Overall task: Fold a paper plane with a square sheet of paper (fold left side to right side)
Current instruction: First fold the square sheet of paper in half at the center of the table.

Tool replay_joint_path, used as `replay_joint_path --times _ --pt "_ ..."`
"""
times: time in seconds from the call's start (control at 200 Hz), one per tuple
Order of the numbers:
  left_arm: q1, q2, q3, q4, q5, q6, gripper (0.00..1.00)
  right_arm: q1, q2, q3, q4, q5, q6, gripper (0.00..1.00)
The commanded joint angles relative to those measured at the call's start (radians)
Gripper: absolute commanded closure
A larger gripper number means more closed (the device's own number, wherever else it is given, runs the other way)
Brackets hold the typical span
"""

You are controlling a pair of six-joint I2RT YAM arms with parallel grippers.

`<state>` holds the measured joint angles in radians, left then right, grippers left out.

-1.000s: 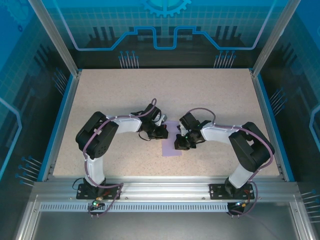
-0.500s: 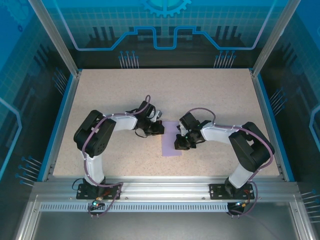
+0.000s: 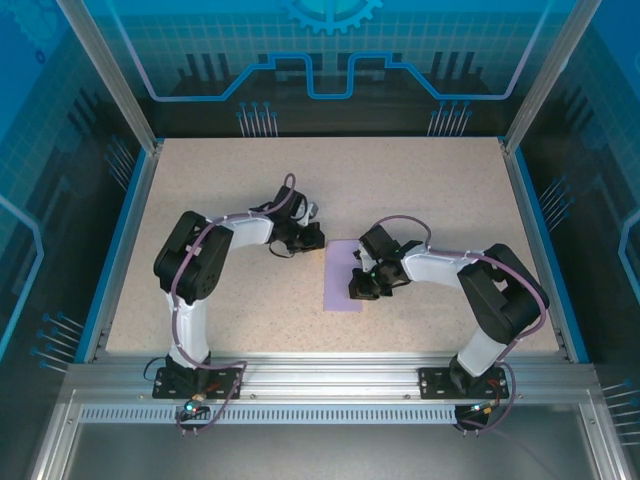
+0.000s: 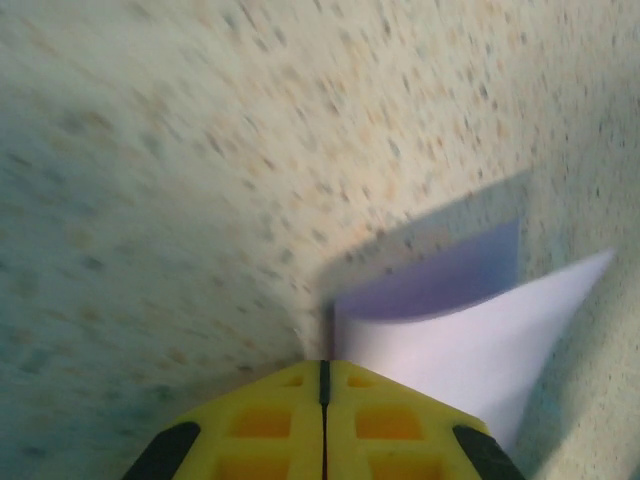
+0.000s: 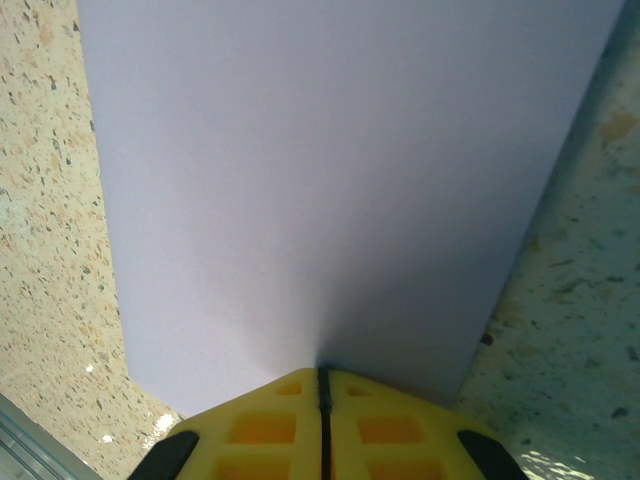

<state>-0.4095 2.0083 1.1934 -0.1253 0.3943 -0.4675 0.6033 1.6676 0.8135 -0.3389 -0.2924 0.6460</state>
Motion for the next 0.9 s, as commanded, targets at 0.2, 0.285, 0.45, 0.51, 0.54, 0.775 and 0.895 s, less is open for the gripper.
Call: replay_joint_path --times 0.2,0.285,0.45,0.51,0.54,0.775,0.895 --pt "0.006 -0.02 0.016 -0.009 -0.031 0.032 0.92 -0.003 0.052 -0.057 -0.129 0.085 -0.017 0.92" --pt "0.006 -0.074 -0.029 0.019 -0.019 0.034 0.92 -0.004 0.055 -0.054 -0.129 0.085 -0.019 0.92" --pt "0.002 -0.161 -0.137 0.144 0.099 -0.007 0.92 -0.003 0.059 -0.051 -0.127 0.081 -0.019 0.92" --pt "-0.007 -0.167 -0.161 0.18 0.137 -0.025 0.92 -0.004 0.062 -0.05 -0.128 0.082 -0.02 0.92" --pt "-0.014 -0.165 -0.167 0.187 0.151 -0.031 0.92 -0.004 0.063 -0.049 -0.128 0.082 -0.02 0.92" --pt "-0.079 -0.091 -0.134 0.181 0.185 -0.04 0.93 -0.003 0.075 -0.039 -0.131 0.08 -0.023 0.92" --pt "-0.087 -0.049 -0.106 0.182 0.174 -0.049 0.93 -0.004 0.075 -0.036 -0.135 0.078 -0.025 0.92"
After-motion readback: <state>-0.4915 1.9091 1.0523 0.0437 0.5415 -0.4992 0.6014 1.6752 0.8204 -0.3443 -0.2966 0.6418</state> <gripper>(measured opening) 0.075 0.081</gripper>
